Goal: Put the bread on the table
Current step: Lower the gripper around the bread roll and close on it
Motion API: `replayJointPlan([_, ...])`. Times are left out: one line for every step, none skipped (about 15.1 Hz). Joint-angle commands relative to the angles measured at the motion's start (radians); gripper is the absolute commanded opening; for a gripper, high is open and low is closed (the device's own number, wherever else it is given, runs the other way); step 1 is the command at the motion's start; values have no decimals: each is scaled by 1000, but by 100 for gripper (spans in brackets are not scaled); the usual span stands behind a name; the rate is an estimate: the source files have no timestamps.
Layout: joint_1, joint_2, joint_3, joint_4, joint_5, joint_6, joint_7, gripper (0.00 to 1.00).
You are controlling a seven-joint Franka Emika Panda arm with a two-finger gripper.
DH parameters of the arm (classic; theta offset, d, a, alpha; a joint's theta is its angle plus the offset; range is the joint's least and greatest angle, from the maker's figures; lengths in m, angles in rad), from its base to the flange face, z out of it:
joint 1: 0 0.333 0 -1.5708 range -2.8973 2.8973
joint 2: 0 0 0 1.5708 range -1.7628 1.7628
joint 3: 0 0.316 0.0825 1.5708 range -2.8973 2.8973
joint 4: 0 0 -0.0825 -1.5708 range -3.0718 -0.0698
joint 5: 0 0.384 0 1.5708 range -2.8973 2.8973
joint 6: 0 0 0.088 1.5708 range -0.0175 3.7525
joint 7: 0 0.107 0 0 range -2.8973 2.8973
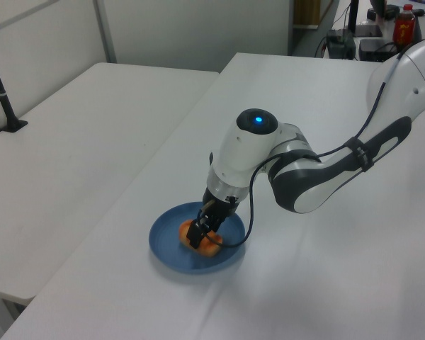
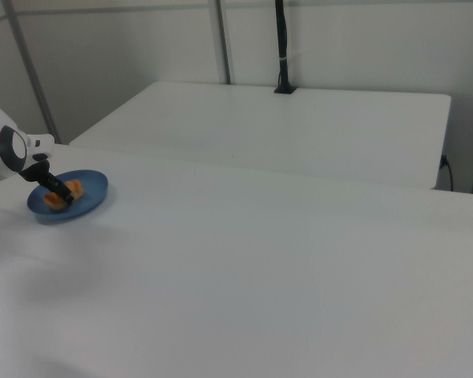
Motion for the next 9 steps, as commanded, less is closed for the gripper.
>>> replayJointPlan([15,15,-18,11,-49,25,26,39])
replayJointPlan([15,15,-18,11,-52,25,26,33])
replayJointPlan([17,15,-18,9,-62,25,26,26])
replayJointPlan([15,15,-17,8,-75,25,26,19])
replayJointPlan([15,13,-15,8,-85,25,26,12])
replayJointPlan([15,13,-14,8,-92,24,26,7])
replayJointPlan([15,13,-14,8,-92,24,24,4])
replayJointPlan([14,10,-14,9,-92,22,24,4])
replayJointPlan([9,3,-11,8,-92,22,23,4])
